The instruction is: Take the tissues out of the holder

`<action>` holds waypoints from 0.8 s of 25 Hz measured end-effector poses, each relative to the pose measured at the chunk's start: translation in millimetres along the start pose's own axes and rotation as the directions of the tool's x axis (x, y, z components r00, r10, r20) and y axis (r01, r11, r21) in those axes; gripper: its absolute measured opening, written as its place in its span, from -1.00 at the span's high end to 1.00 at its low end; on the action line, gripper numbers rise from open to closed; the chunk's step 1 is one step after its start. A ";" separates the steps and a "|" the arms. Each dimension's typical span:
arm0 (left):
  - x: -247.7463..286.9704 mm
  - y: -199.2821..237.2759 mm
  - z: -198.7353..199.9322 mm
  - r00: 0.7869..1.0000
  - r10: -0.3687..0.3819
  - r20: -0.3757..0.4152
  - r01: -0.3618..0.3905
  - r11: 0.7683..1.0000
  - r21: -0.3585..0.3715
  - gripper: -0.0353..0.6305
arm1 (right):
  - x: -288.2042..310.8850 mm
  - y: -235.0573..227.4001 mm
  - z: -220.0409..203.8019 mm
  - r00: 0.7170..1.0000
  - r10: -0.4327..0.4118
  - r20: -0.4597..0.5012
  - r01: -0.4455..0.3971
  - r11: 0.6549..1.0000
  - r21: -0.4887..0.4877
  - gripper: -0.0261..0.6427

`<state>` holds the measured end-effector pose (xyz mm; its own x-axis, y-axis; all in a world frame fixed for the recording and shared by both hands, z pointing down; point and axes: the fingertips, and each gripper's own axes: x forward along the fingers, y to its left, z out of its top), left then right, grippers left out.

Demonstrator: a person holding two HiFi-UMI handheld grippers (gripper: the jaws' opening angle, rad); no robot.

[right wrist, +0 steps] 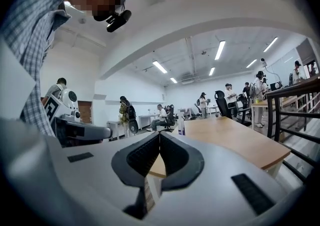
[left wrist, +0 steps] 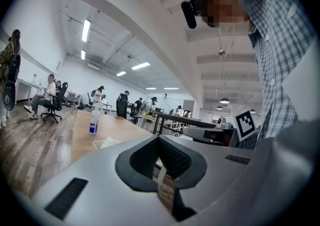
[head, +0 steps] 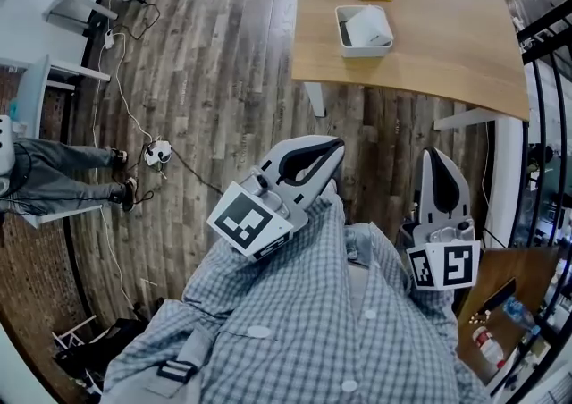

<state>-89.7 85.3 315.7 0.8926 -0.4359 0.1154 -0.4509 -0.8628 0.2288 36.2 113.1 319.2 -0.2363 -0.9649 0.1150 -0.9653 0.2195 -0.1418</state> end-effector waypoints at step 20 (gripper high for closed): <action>10.4 40.1 5.3 0.999 -0.041 0.028 0.042 0.999 -0.014 0.88 | 38.8 12.5 0.8 1.000 -0.009 -0.026 0.008 0.997 -0.071 0.89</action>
<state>-98.5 44.7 321.0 0.9101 -0.4069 0.0789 -0.4133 -0.8765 0.2470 15.0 78.3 321.1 -0.2299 -0.9628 0.1420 -0.9725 0.2218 -0.0709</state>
